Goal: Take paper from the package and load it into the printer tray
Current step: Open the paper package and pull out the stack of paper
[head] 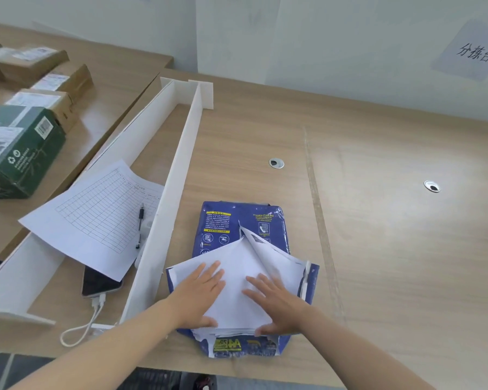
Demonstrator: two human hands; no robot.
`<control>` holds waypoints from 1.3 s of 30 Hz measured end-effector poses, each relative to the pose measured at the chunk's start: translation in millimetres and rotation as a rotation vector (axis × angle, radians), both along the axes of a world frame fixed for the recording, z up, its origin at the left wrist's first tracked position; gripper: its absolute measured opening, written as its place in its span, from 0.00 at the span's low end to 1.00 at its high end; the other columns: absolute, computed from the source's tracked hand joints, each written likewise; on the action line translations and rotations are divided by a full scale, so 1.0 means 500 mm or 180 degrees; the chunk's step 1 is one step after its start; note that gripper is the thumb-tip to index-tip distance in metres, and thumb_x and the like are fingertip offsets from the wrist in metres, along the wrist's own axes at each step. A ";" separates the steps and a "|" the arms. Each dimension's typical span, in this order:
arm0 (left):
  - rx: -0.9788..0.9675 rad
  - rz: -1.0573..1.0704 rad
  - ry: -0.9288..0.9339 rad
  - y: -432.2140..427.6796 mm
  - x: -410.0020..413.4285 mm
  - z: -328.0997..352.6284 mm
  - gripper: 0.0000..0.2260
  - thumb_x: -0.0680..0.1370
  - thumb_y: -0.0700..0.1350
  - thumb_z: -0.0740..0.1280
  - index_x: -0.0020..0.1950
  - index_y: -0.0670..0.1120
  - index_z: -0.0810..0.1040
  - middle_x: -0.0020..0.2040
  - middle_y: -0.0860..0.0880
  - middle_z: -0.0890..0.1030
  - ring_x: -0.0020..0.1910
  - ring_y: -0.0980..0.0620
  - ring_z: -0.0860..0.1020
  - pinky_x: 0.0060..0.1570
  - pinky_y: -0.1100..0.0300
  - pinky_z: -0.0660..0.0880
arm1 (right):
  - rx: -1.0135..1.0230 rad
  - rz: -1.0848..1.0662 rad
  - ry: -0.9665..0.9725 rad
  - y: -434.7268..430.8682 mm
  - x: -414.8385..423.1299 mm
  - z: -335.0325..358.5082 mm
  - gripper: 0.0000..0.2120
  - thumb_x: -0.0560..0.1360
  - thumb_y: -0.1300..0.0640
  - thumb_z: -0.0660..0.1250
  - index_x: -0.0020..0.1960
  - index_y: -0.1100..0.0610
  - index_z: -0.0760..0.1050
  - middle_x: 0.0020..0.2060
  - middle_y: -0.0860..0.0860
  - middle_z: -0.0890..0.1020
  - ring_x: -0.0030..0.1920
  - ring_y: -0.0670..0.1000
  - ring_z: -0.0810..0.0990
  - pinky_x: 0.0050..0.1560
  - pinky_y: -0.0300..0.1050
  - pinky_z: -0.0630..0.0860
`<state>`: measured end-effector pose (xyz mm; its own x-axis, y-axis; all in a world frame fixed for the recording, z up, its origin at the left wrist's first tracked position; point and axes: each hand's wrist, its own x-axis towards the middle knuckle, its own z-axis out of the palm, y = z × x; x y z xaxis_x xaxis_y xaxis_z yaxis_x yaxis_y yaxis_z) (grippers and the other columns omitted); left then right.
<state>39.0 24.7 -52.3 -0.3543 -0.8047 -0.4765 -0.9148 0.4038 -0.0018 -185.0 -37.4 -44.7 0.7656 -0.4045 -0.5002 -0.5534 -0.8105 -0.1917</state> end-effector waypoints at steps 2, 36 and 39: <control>-0.0015 -0.0097 0.0043 0.005 -0.003 -0.007 0.40 0.72 0.64 0.60 0.76 0.44 0.51 0.78 0.40 0.45 0.76 0.40 0.37 0.74 0.41 0.37 | -0.0130 0.0091 0.0079 0.007 0.005 -0.003 0.39 0.73 0.45 0.65 0.76 0.54 0.49 0.77 0.54 0.45 0.77 0.60 0.43 0.75 0.60 0.42; -0.0021 0.2440 0.2800 0.049 -0.023 0.059 0.06 0.77 0.46 0.64 0.46 0.53 0.81 0.45 0.63 0.84 0.49 0.68 0.78 0.59 0.62 0.73 | 0.0281 0.0402 -0.0161 -0.009 0.014 0.037 0.23 0.76 0.67 0.51 0.70 0.58 0.65 0.66 0.58 0.72 0.63 0.60 0.71 0.60 0.55 0.70; 0.0021 0.3474 0.3444 0.044 -0.023 0.081 0.16 0.80 0.40 0.58 0.35 0.52 0.78 0.28 0.60 0.83 0.36 0.60 0.79 0.45 0.63 0.76 | 0.0195 0.0361 -0.0149 -0.021 0.020 0.045 0.24 0.76 0.66 0.50 0.71 0.54 0.65 0.64 0.59 0.75 0.61 0.61 0.74 0.59 0.53 0.71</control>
<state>27.4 46.5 -11.9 0.2202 -0.8932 -0.3921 -0.3179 -0.4457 0.8368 -174.9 -48.1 -21.9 0.8279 -0.2839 -0.4838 -0.4482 -0.8534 -0.2661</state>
